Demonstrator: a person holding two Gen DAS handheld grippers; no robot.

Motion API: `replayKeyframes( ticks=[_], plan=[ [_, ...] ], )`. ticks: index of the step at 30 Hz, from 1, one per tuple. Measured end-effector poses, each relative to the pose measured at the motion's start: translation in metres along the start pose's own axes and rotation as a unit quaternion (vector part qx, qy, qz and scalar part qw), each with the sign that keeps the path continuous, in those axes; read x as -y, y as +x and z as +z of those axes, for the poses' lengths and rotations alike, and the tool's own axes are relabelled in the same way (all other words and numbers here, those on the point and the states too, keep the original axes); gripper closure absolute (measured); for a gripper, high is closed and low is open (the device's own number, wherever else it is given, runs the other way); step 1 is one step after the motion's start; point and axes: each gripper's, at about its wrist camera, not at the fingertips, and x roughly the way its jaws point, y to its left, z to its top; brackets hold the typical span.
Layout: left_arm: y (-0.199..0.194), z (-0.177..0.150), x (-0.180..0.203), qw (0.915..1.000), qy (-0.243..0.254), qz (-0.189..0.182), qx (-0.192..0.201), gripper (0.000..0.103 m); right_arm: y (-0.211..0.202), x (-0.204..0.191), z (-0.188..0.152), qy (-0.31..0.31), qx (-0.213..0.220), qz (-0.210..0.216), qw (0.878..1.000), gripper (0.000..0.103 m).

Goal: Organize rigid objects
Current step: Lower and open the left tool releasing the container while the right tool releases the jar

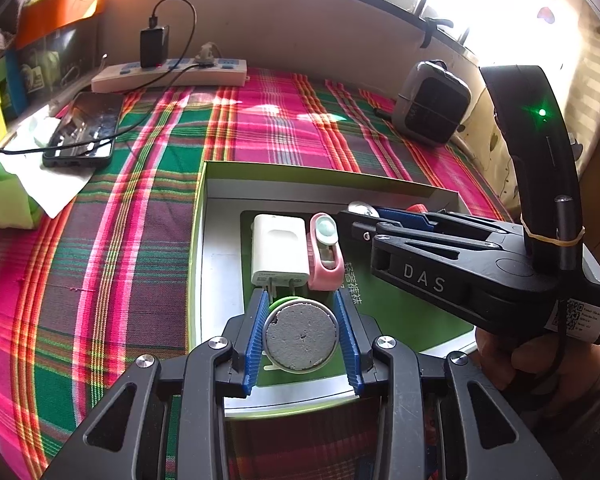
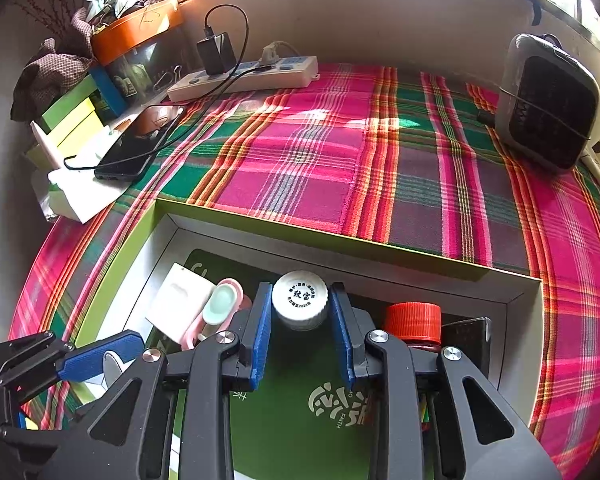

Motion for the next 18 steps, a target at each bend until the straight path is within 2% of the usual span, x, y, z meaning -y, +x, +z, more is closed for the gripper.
replayKeyframes(
  ticks=[18],
  plan=[
    [0.0006, -0.0005, -0.0008, 1.0000, 0.004, 0.006, -0.003, 0.069, -0.0003, 0.0006, -0.0001, 0.003, 0.001, -0.003, 1.000, 0.073]
  ],
)
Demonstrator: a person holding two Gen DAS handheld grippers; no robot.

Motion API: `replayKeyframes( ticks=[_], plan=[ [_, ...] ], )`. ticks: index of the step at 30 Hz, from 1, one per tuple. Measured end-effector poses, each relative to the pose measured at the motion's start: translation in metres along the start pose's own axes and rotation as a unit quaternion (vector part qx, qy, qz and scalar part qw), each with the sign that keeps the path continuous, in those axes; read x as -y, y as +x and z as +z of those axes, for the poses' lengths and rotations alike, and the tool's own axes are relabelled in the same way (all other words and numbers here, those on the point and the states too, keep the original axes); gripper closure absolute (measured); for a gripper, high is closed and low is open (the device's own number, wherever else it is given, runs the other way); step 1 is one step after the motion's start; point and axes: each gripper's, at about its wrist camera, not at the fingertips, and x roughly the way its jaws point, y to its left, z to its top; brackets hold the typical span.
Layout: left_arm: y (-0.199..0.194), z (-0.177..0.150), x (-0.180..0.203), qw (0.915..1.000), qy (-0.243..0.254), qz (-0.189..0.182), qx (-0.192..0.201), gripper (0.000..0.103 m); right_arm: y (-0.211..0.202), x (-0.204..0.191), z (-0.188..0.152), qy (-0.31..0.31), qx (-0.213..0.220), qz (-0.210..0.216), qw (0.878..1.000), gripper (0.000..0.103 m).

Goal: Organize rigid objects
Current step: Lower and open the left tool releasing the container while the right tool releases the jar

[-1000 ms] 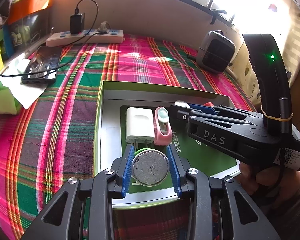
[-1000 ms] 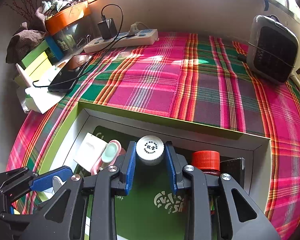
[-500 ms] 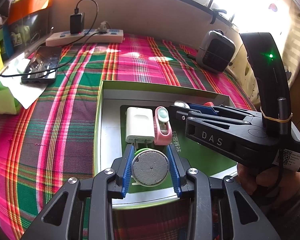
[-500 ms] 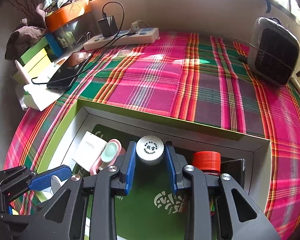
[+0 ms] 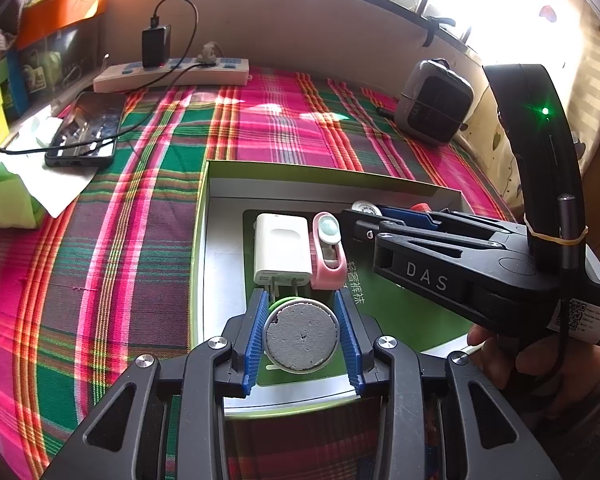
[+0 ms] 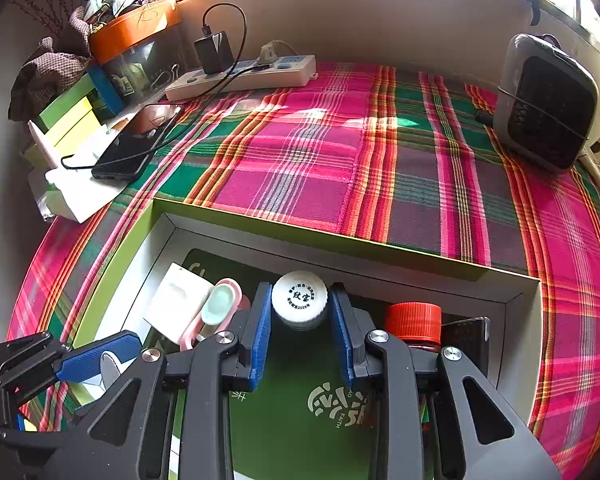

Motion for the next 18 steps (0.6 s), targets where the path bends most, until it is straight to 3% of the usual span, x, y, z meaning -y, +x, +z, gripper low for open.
replayKeyframes(
  ticks=[4, 9, 18],
  plan=[
    [-0.001, 0.000, 0.001, 1.0000, 0.000, 0.000, 0.000, 0.067, -0.001, 0.001, -0.001, 0.003, 0.002, 0.000, 1.000, 0.072],
    [-0.002, -0.001, 0.002, 1.0000, -0.002, 0.002, 0.000, 0.062, -0.004, 0.001, -0.001, 0.006, 0.007, 0.001, 1.000, 0.063],
    [-0.011, -0.002, 0.006, 1.0000, 0.000, 0.003, 0.006, 0.058, -0.013, 0.003, -0.004, 0.015, 0.016, 0.006, 1.000, 0.062]
  ],
)
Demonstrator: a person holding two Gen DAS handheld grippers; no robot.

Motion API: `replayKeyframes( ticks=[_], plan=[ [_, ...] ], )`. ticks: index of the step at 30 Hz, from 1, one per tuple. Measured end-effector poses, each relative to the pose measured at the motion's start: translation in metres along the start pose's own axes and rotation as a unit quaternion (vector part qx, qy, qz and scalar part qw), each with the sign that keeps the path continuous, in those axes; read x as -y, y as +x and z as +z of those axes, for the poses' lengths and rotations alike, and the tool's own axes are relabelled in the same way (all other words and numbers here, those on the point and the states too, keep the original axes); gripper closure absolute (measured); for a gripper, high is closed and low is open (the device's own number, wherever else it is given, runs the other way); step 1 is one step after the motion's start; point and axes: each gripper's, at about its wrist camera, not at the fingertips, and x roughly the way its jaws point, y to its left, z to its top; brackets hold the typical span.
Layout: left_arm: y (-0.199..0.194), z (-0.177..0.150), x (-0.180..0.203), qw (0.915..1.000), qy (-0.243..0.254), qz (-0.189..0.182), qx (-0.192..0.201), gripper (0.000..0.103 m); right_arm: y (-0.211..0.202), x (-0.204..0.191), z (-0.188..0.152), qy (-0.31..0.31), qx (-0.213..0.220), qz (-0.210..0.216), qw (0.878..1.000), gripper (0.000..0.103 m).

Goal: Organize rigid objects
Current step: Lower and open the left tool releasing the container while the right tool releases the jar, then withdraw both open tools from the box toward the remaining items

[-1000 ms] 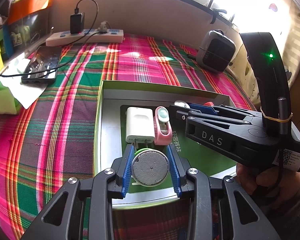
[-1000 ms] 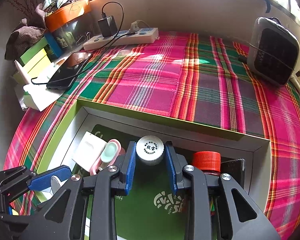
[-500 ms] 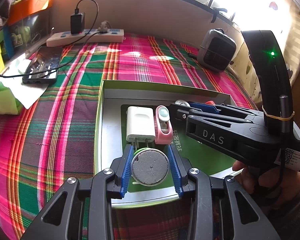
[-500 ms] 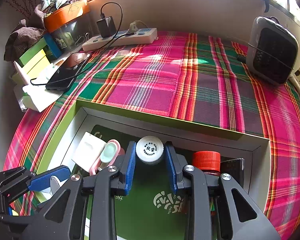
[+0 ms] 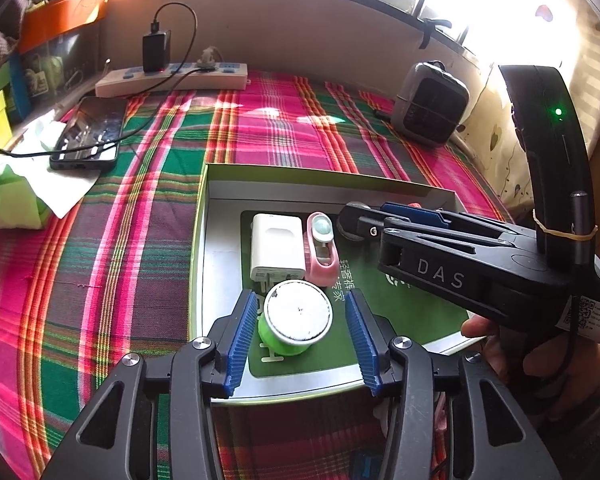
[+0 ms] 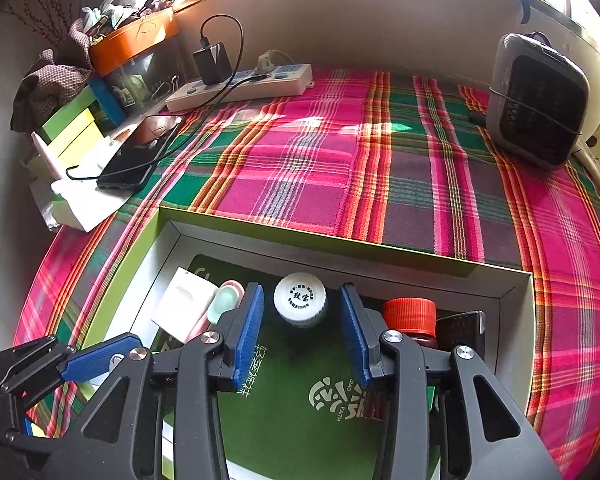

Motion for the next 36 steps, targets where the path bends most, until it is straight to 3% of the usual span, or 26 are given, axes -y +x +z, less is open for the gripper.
replayKeyframes(
  ticks=[18, 36],
  plan=[
    [-0.041, -0.011, 0.009, 0.9994, 0.007, -0.001, 0.033, 0.057, -0.053, 0.003, -0.017, 0.015, 0.043, 0.008, 0.999, 0.055],
    [-0.062, -0.054, 0.017, 0.9991, 0.014, -0.036, 0.019, 0.057, -0.101, 0.013, -0.079, 0.030, 0.067, 0.003, 0.997, 0.055]
  ],
)
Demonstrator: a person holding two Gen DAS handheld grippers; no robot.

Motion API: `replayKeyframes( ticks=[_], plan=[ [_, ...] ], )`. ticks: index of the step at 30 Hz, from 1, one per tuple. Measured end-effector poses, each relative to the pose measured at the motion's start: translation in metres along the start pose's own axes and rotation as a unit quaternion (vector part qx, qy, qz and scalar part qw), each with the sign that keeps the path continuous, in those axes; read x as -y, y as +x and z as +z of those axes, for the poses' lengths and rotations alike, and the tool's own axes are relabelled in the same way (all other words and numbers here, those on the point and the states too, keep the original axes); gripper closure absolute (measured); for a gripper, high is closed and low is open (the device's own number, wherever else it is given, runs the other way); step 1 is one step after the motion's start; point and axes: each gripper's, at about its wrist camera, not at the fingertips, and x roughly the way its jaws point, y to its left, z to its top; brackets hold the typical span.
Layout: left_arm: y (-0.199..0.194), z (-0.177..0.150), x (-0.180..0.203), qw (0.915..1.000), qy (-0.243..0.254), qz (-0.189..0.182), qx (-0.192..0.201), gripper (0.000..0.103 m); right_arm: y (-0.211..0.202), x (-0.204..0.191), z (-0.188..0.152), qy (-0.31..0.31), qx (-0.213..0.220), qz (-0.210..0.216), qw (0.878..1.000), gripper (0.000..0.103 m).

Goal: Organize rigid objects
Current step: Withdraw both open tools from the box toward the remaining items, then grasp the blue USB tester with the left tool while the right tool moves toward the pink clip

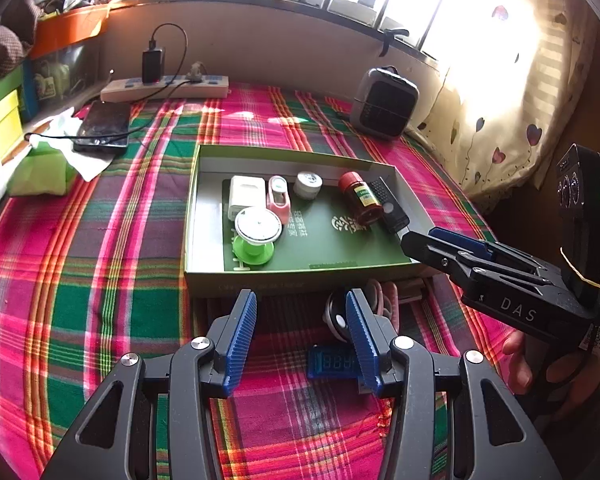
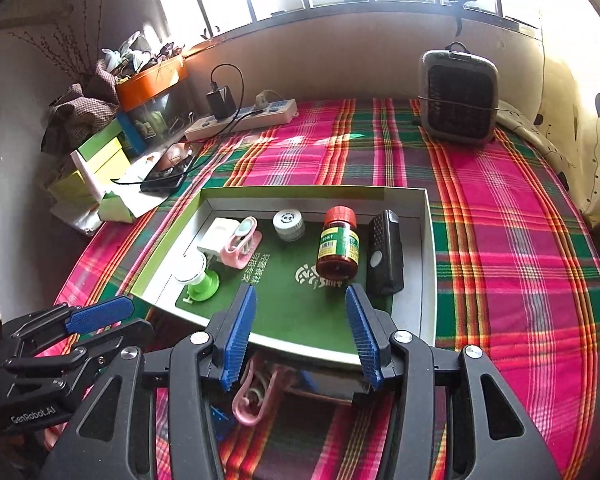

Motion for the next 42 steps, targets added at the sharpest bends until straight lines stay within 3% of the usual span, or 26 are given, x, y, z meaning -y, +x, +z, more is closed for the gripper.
replayKeyframes(
  ticks=[20, 27, 42],
  plan=[
    [0.028, -0.023, 0.001, 0.9981, -0.008, -0.043, -0.044, 0.057, -0.018, 0.009, -0.059, 0.029, -0.013, -0.001, 0.999, 0.055],
    [0.028, -0.033, 0.009, 0.9962, 0.000, -0.067, -0.054, 0.057, -0.023, 0.012, -0.066, 0.040, -0.014, -0.006, 0.999, 0.055],
    [0.016, -0.057, 0.032, 0.9948, 0.033, -0.071, -0.066, 0.057, -0.031, 0.021, -0.077, 0.057, -0.013, -0.013, 0.998, 0.055]
  ],
)
